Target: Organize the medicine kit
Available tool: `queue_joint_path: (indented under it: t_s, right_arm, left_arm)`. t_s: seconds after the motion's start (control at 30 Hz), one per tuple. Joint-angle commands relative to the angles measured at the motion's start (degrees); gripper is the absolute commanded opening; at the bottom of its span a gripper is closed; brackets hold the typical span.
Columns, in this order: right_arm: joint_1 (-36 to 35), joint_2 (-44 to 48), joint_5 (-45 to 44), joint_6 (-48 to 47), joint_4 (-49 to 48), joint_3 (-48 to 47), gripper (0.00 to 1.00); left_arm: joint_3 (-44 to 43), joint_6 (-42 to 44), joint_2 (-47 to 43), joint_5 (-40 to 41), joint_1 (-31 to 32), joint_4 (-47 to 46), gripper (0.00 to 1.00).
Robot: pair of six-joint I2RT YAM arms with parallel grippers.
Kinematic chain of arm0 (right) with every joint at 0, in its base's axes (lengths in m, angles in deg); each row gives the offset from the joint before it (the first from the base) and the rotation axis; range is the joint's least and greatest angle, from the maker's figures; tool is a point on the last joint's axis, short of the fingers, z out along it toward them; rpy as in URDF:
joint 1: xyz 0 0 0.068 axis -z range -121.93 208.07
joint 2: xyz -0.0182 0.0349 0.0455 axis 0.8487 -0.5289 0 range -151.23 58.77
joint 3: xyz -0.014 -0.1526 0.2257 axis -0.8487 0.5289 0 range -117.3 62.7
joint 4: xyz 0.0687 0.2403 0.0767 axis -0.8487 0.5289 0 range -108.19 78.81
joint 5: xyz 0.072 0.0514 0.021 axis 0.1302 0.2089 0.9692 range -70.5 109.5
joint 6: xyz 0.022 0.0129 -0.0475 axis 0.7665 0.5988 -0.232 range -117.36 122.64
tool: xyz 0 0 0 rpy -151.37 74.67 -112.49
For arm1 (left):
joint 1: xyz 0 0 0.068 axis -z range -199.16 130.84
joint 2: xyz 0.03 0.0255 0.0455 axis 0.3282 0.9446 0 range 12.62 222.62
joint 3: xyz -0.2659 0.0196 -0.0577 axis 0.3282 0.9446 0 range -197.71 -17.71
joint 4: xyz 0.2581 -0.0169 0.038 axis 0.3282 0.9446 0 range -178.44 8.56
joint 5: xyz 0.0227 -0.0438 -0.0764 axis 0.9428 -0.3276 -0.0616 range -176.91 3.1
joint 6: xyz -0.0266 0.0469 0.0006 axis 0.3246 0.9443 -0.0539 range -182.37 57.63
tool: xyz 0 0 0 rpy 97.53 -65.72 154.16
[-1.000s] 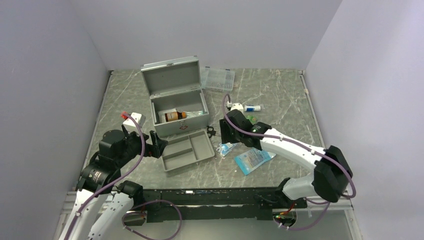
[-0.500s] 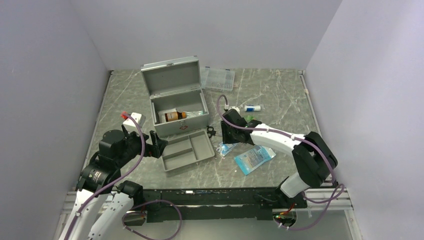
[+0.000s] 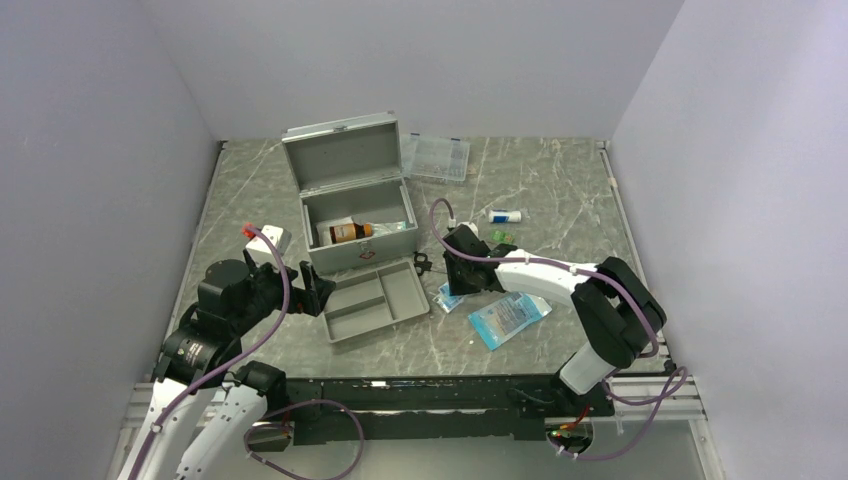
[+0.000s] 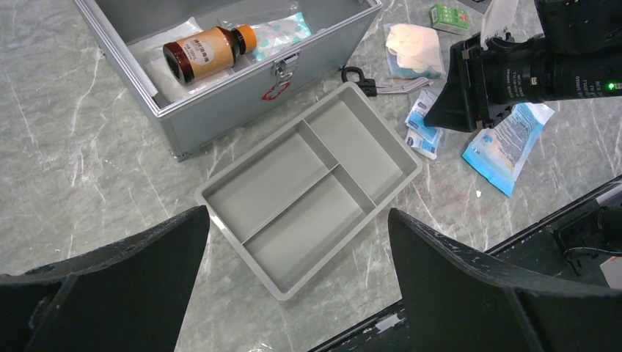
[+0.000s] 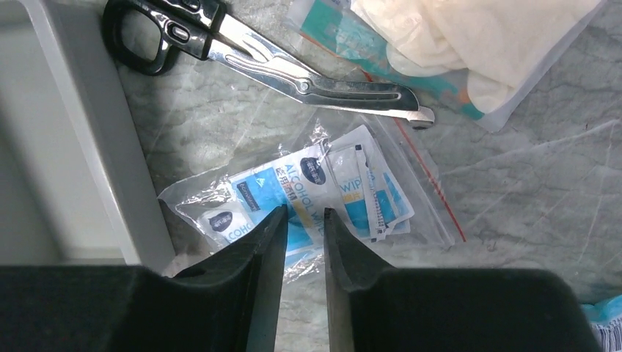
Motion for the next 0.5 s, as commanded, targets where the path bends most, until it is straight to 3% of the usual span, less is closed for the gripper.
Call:
queue_joint_path:
  t_s: [0.0, 0.23, 0.47]
  right_arm:
    - [-0.51, -1.70, -0.72, 0.63, -1.56, 0.84, 0.22]
    - [-0.68, -0.05, -3.22, 0.36, 0.27, 0.39, 0.00]
    - [-1.06, 5.82, -5.82, 0.26, 3.70, -0.98, 0.00]
  left_arm:
    - [-0.09, 0.00, -0.42, -0.30, -0.22, -1.95, 0.99]
    - [-0.05, 0.06, -0.33, -0.31, -0.32, -1.95, 0.99]
    - [-0.08, -0.01, -0.47, -0.32, -0.33, -1.95, 0.99]
